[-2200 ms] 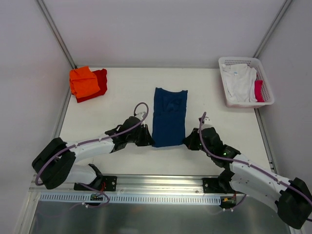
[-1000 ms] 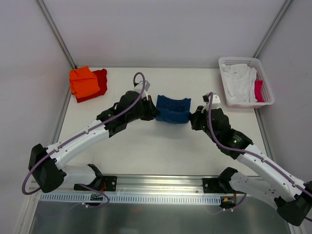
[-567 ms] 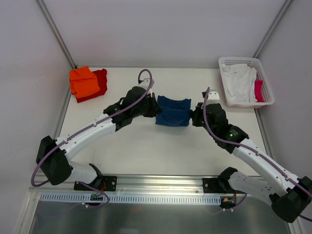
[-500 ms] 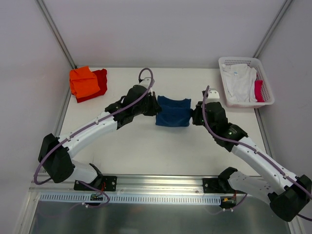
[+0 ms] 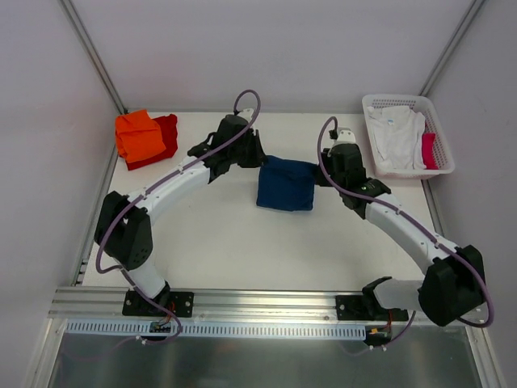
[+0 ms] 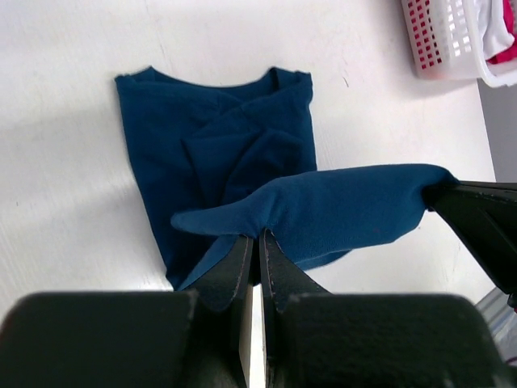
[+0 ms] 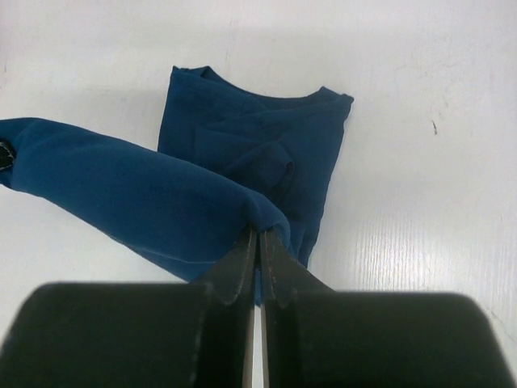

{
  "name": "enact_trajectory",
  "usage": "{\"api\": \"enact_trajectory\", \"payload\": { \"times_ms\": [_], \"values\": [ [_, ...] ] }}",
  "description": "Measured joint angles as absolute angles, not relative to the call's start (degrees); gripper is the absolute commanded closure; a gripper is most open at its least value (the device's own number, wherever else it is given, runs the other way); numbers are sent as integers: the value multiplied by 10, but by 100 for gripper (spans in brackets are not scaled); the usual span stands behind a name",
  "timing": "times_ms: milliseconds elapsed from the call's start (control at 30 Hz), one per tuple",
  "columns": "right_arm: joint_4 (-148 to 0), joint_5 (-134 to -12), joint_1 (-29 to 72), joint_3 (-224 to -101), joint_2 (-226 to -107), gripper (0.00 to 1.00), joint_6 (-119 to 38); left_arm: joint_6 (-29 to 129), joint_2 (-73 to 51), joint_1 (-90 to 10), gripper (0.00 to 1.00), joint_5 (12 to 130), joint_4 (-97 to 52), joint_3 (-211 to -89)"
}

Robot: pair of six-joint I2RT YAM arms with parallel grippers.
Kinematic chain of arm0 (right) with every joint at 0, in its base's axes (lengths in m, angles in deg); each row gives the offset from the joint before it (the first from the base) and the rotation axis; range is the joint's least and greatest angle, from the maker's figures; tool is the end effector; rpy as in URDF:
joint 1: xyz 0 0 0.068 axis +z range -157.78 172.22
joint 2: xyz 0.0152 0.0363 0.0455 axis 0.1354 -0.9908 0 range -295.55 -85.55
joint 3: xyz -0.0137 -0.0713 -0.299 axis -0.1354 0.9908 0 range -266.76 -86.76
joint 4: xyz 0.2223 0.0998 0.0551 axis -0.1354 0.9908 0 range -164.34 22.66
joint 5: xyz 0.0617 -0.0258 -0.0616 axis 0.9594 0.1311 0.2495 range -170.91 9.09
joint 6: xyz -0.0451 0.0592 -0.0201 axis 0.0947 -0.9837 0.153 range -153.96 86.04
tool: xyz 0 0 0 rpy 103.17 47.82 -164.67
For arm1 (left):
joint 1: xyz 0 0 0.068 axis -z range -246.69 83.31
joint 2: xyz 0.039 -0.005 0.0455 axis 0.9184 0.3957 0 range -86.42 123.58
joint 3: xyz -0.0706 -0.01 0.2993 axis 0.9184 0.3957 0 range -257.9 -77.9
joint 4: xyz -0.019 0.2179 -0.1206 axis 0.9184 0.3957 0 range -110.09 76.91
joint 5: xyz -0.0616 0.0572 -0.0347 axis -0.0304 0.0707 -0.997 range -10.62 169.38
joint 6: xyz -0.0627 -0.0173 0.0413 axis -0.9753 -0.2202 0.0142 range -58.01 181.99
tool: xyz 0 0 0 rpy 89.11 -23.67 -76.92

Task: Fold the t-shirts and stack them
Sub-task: Fold the long partially folded tshirt into a neat square

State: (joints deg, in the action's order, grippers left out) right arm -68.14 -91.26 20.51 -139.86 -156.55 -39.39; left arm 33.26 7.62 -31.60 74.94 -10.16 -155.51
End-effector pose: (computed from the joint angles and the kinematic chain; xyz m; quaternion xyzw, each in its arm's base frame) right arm 0.2596 0.1264 0.3260 -0.1175 0.8289 0.0847 0.5404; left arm 0.3292 -0.2376 0.3426 0.0675 0.8467 -0.3064 0.4298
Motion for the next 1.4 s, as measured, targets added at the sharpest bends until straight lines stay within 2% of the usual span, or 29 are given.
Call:
{"api": "enact_trajectory", "payload": {
  "times_ms": [700, 767, 800, 833, 867, 900, 1000, 1100, 1233, 1333, 1400],
  "values": [
    [-721, -891, 144, -1527, -1782, 100, -401, 357, 337, -401, 100, 625, -101, -1762],
    [-722, -892, 144, -1527, -1796, 100, -407, 357, 356, -406, 97, 612, -100, -1774],
    [-722, -892, 143, -1527, -1801, 92, -409, 357, 367, -409, 94, 605, -99, -1782],
    [-722, -893, 143, -1527, -1808, 86, -413, 357, 378, -410, 68, 599, -99, -1790],
    [-722, -893, 143, -1527, -1815, 77, -417, 359, 387, -413, 33, 594, -101, -1797],
    [-722, -894, 143, -1527, -1820, 62, -422, 362, 396, -416, 3, 588, -104, -1801],
    [-721, -899, 142, -1527, -1832, 43, -427, 355, 415, -424, 1, 576, -104, -1806],
    [-715, -913, 142, -1529, -1839, 39, -425, 356, 424, -432, 1, 570, -101, -1806],
    [-698, -939, 142, -1544, -1838, 39, -412, 356, 422, -445, 1, 569, -108, -1798],
    [-685, -946, 141, -1557, -1825, 43, -399, 356, 409, -451, 1, 573, -109, -1766],
    [-678, -941, 141, -1565, -1806, 58, -392, 357, 393, -454, 1, 578, -107, -1736]
  ]
}}
